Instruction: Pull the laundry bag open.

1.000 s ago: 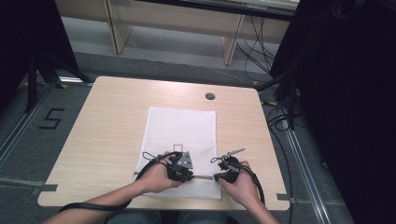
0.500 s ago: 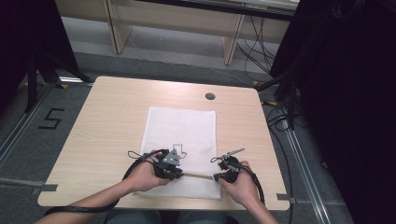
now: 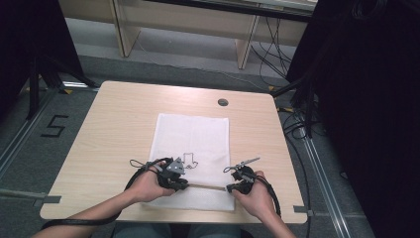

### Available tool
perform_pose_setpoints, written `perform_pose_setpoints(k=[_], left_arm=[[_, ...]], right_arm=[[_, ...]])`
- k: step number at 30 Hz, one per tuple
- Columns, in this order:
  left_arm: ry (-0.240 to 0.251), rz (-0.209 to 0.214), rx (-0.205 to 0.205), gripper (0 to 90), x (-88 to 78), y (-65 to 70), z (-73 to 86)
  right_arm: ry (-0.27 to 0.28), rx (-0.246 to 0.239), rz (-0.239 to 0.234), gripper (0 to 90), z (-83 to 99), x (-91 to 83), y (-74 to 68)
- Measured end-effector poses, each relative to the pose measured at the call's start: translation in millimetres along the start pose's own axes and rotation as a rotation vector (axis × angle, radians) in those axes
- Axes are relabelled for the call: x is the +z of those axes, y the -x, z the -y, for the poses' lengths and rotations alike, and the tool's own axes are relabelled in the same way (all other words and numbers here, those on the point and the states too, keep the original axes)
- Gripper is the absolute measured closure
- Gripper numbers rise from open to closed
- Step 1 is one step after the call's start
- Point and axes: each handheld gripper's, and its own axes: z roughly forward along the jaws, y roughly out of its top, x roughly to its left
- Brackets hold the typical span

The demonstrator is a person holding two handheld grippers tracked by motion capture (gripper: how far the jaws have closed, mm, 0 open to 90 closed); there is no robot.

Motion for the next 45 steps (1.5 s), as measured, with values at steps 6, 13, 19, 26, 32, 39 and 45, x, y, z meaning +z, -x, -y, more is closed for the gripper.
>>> perform_pose_setpoints(k=[6,13,19,26,32,39,45], left_arm=[[-0.012,-0.012,0.022,82.3,1.7,-1.5,1.0],[-0.005,-0.007,-0.023,82.3,-5.2,-6.2,6.7],[-0.030,-0.022,0.028,82.3,-10.7,-7.5,9.5],[-0.064,-0.069,0.010,82.3,-32.5,-21.3,28.9],[-0.058,-0.077,0.032,82.3,-35.8,-17.9,29.6],[-0.068,-0.067,-0.009,82.3,-32.7,-19.5,35.2],[-0.084,-0.103,-0.052,82.3,-43.8,-30.9,41.5]], right_arm=[[-0.007,0.010,0.013,90.0,0.4,-0.3,-2.6],[0.000,0.008,0.009,90.0,0.8,0.3,-1.7],[0.000,0.005,0.009,90.0,0.5,-0.1,-1.8],[0.001,0.007,0.005,90.0,0.7,-0.2,-1.5],[-0.013,0.009,0.006,90.0,-0.2,-0.7,-1.6],[0.005,0.008,0.003,90.0,0.9,0.0,-0.4],[0.008,-0.007,0.003,90.0,1.5,-0.4,-0.5]])
